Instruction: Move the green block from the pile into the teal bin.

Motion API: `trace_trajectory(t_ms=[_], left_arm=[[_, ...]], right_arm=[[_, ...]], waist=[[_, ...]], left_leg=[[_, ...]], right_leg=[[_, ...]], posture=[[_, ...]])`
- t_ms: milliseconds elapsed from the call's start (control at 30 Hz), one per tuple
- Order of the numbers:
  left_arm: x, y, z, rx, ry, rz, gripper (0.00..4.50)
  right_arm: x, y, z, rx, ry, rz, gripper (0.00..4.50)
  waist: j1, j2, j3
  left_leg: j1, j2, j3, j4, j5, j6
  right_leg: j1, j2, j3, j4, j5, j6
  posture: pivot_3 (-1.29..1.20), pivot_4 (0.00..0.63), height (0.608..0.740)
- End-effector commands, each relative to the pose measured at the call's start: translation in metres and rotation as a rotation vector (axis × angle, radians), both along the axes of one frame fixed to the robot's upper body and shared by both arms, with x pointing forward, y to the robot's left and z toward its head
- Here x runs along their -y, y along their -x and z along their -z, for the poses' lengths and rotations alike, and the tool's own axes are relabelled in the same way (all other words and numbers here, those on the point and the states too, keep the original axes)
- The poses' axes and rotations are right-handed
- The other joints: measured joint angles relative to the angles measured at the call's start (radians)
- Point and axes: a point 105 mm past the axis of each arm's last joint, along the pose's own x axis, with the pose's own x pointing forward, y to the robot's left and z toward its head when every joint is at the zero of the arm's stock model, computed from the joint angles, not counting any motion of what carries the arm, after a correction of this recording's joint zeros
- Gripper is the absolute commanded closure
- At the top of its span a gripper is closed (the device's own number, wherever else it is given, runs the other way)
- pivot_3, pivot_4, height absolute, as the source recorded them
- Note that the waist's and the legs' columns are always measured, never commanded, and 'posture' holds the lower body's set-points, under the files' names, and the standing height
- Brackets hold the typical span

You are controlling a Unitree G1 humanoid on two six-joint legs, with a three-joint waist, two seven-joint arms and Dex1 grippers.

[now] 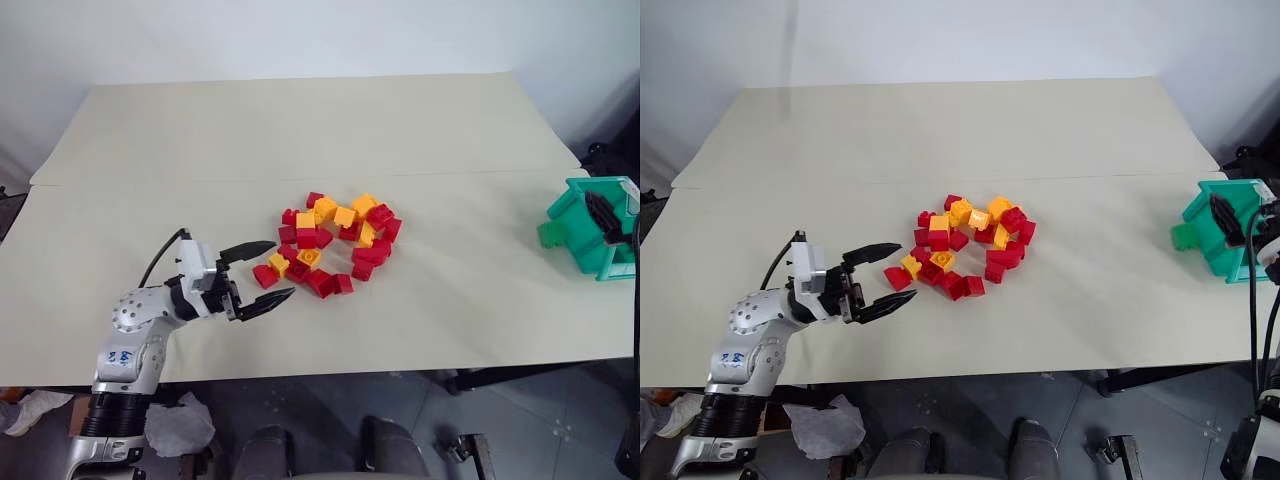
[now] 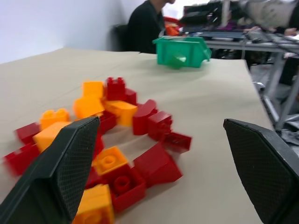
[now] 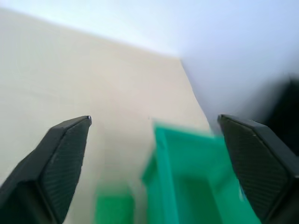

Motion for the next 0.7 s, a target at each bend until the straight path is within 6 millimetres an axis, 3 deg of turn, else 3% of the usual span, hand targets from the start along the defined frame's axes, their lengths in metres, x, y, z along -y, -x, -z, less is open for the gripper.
trace_trajectory(t_ms=[33, 133, 233, 333, 467, 700], left_arm=[[-0.021, 0.002, -0.001, 0.040, -0.054, -0.079, 0.00], [-0.033, 0.003, 0.001, 0.043, -0.075, -0.122, 0.00], [-0.048, 0.006, 0.003, 0.034, -0.090, -0.165, 0.00], [-0.054, 0.011, 0.005, 0.029, -0.091, -0.191, 0.00], [-0.045, 0.020, 0.005, 0.046, -0.074, -0.182, 0.00], [-0.011, 0.048, 0.000, 0.039, -0.039, -0.043, 0.00]], right_arm=[[-0.049, 0.015, -0.015, 0.077, 0.105, -0.268, 0.02], [-0.081, 0.020, -0.003, 0.056, 0.106, -0.423, 0.02], [-0.122, 0.031, 0.031, -0.081, 0.150, -0.628, 0.02], [-0.137, 0.038, 0.037, -0.101, 0.098, -0.688, 0.02], [-0.121, 0.046, 0.040, -0.147, 0.029, -0.611, 0.02], [-0.058, 0.079, 0.040, -0.190, 0.047, -0.323, 0.02]], waist=[[-0.001, 0.000, 0.000], [0.000, 0.000, 0.000], [0.004, 0.000, 0.000], [0.006, 0.000, 0.000], [0.013, 0.000, 0.000], [0.028, 0.000, 0.000]], left_leg=[[0.000, 0.000, 0.000, -0.001, 0.000, 0.000], [0.000, 0.000, 0.000, 0.000, 0.000, 0.000], [0.000, 0.000, 0.000, 0.001, 0.000, 0.000], [0.000, 0.000, -0.001, 0.001, -0.001, 0.001], [0.000, 0.000, -0.001, 0.001, -0.001, 0.001], [0.000, 0.000, -0.001, 0.001, -0.002, 0.001]], right_leg=[[0.000, 0.000, 0.000, 0.000, 0.000, 0.000], [0.000, 0.000, -0.001, 0.000, 0.000, 0.000], [0.001, 0.000, 0.000, 0.000, 0.000, 0.000], [0.000, 0.000, -0.001, 0.001, 0.000, 0.000], [0.001, 0.000, -0.001, 0.001, 0.000, 0.000], [0.001, 0.000, 0.000, 0.000, 0.000, 0.000]], posture=[[0.00, 0.150, 0.740], [0.00, 0.150, 0.740], [0.00, 0.150, 0.740], [0.00, 0.150, 0.740], [0.00, 0.150, 0.740], [0.00, 0.150, 0.740]])
